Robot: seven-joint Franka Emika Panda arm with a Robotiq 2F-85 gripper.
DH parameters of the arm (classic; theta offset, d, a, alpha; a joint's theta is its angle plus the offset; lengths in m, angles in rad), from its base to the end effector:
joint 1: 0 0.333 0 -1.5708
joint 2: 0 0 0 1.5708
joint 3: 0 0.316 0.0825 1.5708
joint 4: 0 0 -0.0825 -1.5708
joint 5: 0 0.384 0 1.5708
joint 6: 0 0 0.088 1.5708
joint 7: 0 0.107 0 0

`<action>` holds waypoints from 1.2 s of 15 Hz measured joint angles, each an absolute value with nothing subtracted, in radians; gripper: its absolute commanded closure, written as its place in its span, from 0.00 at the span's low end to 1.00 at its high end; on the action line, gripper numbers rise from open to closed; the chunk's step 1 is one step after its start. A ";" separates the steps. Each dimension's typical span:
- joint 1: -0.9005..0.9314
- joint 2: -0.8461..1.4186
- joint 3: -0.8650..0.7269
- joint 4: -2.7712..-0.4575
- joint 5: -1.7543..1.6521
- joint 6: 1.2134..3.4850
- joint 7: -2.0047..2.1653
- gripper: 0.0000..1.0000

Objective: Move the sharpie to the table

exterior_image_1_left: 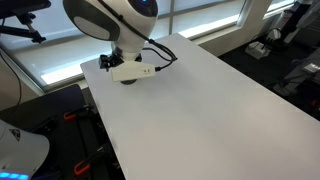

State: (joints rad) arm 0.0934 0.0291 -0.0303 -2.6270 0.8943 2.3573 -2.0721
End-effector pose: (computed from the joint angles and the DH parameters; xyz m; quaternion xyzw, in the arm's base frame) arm 0.3994 0.0355 0.2195 -0.7351 -0.6133 -0.1442 0.2505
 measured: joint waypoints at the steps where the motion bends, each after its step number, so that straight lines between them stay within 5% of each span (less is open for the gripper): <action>1: 0.087 0.036 -0.027 -2.624 0.903 2.357 -2.085 0.00; 18: 0.057 0.114 0.009 -2.589 0.971 2.367 -2.113 0.00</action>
State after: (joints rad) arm 0.0568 0.1136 0.0094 -2.5885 0.9706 2.3672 -2.1129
